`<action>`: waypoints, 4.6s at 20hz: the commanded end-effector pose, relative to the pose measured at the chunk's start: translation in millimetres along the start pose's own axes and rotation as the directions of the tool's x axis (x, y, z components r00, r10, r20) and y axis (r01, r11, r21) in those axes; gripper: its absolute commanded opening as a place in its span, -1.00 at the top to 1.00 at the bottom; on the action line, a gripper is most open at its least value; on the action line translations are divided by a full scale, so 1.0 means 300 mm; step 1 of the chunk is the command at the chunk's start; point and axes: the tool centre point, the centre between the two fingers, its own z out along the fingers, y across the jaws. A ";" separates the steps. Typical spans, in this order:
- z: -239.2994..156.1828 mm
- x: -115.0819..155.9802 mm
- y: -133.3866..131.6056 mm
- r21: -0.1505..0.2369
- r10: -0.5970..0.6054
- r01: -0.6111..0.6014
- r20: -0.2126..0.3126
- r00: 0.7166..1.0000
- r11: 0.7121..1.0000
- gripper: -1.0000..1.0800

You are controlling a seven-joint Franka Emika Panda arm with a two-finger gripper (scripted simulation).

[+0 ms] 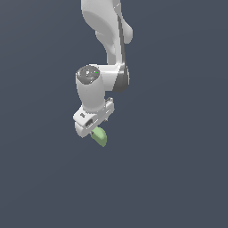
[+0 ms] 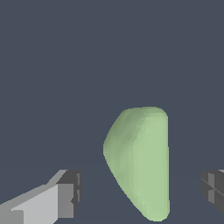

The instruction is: Pick up the object and move it to a goal position.

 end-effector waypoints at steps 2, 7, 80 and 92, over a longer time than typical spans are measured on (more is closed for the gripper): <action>0.003 -0.002 0.001 0.000 -0.015 0.015 0.000 1.000 1.000 -0.92; 0.015 -0.003 0.001 0.000 -0.012 0.012 0.000 1.000 1.000 -0.92; -1.159 -0.130 -0.357 0.000 -0.017 0.017 0.000 1.000 1.000 1.00; -1.318 -0.138 -0.387 0.000 -0.016 0.016 0.000 1.000 1.000 1.00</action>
